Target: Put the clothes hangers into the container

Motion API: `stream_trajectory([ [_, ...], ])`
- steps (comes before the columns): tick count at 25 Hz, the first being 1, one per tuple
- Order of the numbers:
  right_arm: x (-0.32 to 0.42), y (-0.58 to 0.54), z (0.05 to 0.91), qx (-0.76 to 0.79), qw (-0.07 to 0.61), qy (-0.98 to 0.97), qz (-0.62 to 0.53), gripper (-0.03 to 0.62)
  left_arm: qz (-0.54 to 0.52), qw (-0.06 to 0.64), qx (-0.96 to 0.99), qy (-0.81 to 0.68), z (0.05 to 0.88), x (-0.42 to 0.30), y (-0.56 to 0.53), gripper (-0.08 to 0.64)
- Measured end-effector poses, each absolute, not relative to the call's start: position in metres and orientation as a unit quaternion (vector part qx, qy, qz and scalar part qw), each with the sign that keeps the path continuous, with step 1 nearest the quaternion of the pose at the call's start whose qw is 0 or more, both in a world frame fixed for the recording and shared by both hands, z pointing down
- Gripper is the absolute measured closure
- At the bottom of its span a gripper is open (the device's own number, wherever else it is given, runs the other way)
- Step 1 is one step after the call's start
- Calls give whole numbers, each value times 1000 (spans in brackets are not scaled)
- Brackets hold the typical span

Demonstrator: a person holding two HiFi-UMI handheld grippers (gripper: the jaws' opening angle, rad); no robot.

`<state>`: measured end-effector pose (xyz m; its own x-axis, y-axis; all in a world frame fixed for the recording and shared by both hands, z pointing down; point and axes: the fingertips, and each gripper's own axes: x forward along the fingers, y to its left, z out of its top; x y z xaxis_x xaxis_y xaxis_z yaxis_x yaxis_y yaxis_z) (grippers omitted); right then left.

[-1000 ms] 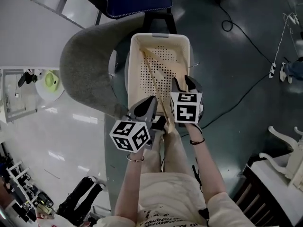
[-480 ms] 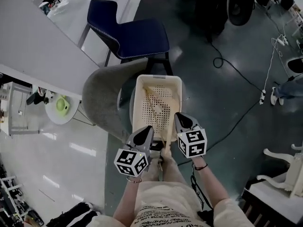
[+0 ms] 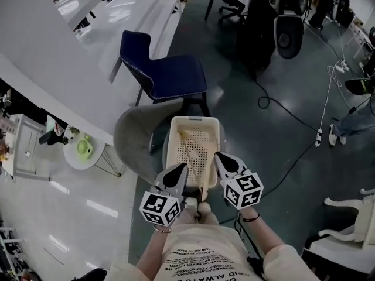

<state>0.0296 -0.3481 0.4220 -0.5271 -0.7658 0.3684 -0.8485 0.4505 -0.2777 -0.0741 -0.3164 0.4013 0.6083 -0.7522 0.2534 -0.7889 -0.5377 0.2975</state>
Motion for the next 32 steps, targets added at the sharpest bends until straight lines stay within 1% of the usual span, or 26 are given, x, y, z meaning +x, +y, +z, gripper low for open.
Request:
stream_trajectory([
  [9,33,-341,343,483,25,-857,176,589,32,117,883,-453,338,-87,-314,534],
  [15,41,-337,305,498,-22,-854,148,589,10,92,879,-468,307,-102,-311,534],
  [23,48,-321,270,507,-47,-854,107,589,4,56,872,-486,282,-123,-302,534],
  [27,51,-315,262,510,-57,-852,104,589,3,51,870,-491,279,-127,-299,534],
  [32,56,-314,265,513,-52,-850,103,591,5,52,866,-498,281,-130,-298,534],
])
